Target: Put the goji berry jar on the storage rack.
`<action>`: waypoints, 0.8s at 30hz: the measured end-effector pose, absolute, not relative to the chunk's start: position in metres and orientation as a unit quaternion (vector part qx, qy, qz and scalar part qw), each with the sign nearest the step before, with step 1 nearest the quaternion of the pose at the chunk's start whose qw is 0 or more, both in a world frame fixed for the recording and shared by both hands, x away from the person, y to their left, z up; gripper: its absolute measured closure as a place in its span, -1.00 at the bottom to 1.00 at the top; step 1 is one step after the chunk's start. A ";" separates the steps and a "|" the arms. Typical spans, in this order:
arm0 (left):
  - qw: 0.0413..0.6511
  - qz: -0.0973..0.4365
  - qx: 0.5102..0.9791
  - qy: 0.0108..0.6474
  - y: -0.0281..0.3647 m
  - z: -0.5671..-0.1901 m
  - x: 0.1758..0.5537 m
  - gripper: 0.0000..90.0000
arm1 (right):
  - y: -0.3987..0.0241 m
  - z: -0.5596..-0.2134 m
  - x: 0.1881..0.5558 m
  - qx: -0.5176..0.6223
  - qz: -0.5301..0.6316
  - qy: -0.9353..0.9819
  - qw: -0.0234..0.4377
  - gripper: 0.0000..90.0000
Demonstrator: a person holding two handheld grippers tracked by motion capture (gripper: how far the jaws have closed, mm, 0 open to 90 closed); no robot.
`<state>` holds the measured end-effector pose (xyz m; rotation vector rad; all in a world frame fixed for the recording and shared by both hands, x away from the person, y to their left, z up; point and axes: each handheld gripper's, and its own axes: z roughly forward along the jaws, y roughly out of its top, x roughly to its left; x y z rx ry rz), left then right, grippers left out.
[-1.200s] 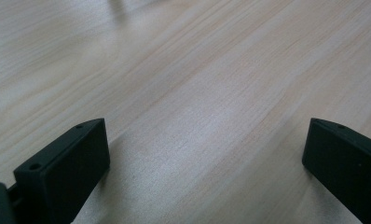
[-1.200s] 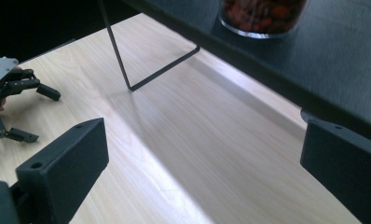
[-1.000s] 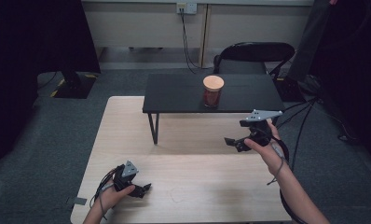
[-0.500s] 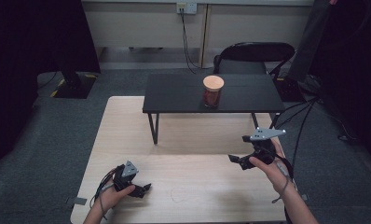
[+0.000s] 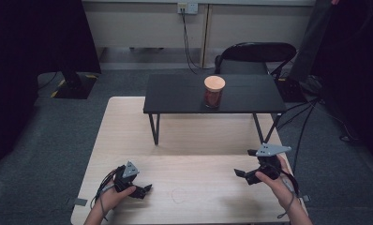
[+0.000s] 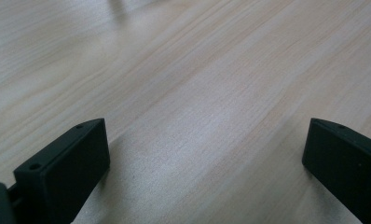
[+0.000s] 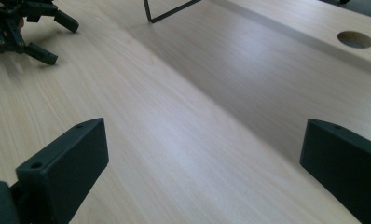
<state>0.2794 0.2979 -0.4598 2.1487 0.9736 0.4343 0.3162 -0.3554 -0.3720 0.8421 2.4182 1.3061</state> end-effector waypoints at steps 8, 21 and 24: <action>0.360 0.169 0.837 0.376 0.298 -0.459 0.280 -1.00 | -0.361 -0.396 0.306 0.290 0.441 0.839 0.134 -1.00; 0.360 0.169 0.837 0.376 0.298 -0.459 0.280 -1.00 | -0.372 -0.435 0.297 0.310 0.423 0.843 0.118 -1.00; 0.363 0.169 0.835 0.378 0.298 -0.460 0.279 -1.00 | -0.374 -0.439 0.295 0.313 0.421 0.843 0.116 -1.00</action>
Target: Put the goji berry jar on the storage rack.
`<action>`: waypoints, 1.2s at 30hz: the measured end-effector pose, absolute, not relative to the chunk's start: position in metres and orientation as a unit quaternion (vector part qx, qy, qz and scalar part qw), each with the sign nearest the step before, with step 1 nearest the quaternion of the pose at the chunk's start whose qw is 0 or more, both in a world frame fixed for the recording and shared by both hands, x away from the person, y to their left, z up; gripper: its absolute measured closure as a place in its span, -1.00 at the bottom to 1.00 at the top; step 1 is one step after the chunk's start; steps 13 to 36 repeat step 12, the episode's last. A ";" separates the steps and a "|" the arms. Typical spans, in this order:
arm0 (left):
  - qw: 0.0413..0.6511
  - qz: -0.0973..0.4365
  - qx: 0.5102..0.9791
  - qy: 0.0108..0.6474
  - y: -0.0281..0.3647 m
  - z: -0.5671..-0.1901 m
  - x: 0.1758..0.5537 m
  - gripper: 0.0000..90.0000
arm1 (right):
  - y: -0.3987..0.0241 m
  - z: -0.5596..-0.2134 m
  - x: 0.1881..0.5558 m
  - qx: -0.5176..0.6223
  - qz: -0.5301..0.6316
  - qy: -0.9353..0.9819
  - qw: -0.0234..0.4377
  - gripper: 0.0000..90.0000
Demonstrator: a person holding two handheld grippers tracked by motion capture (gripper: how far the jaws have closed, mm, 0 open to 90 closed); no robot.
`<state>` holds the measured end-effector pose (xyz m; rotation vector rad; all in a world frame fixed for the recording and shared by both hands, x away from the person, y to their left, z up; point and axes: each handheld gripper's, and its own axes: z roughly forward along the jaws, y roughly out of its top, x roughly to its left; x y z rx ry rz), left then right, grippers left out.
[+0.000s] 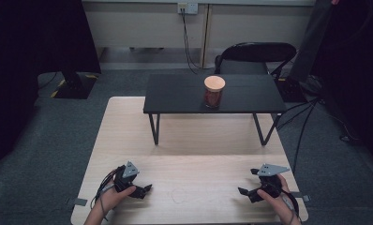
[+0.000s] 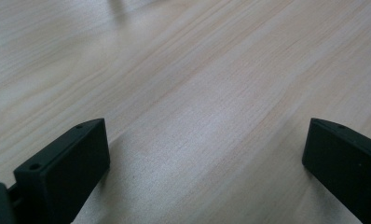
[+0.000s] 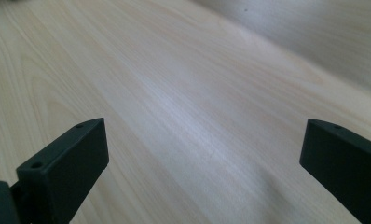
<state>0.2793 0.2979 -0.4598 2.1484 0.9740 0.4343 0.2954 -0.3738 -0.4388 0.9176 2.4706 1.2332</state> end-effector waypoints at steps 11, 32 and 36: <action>0.363 0.169 0.834 0.379 0.298 -0.460 0.279 -1.00 | -0.375 -0.449 0.292 0.319 0.405 0.849 0.116 -1.00; 0.357 0.170 0.838 0.375 0.298 -0.458 0.280 -1.00 | -0.376 -0.449 0.293 0.318 0.404 0.850 0.115 -1.00; 0.357 0.170 0.838 0.375 0.298 -0.458 0.280 -1.00 | -0.376 -0.449 0.293 0.318 0.404 0.850 0.115 -1.00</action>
